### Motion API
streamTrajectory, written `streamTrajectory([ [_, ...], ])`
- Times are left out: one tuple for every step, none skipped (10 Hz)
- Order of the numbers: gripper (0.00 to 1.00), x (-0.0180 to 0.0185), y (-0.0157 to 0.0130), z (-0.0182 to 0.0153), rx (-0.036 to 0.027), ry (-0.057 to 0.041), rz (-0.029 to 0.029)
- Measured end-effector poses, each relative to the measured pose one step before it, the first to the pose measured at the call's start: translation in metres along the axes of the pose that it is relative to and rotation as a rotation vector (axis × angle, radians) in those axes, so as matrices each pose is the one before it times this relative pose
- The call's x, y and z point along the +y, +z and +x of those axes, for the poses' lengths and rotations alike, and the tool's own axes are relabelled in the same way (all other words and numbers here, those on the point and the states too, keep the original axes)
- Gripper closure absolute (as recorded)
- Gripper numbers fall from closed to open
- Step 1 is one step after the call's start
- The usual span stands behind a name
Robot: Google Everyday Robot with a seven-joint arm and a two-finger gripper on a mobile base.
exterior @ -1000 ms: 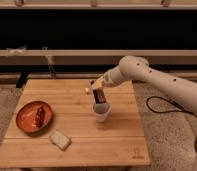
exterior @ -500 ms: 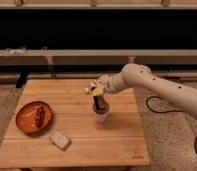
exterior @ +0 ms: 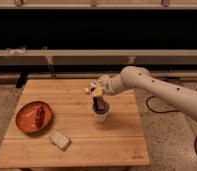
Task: Place the eraser in the ceramic cup
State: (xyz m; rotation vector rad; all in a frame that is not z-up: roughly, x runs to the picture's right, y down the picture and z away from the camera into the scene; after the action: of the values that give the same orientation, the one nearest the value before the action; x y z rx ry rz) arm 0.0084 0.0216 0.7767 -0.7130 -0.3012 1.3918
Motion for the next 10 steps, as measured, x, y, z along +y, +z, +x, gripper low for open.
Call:
streamTrajectory([
  [0.2,0.00071,-0.00024,-0.00419,-0.00781,-0.00334,0.00319],
  [0.2,-0.0002,-0.00115,-0.00494,-0.01038,-0.0053,0.00551],
  [0.2,0.00084,-0.00051,-0.00256,-0.00528,-0.00393,0.00147],
  [0.2,0.00077,-0.00026,-0.00207,-0.0045,-0.0043,0.00137],
  [0.2,0.00035,-0.00066,-0.00086,-0.00316,-0.00258,0.00034],
  [0.2,0.0011,-0.00049,-0.00011,-0.00143,-0.00452,-0.00174],
  [0.2,0.00083,-0.00102,0.00025,-0.00151,-0.00442,-0.00153],
  [0.2,0.00102,-0.00179,0.0001,-0.00218,-0.00386,-0.00192],
  [0.2,0.00131,-0.00126,0.00008,-0.00155,-0.00325,-0.0025],
  [0.2,0.0011,-0.0012,-0.00006,-0.00093,-0.00266,-0.00072],
])
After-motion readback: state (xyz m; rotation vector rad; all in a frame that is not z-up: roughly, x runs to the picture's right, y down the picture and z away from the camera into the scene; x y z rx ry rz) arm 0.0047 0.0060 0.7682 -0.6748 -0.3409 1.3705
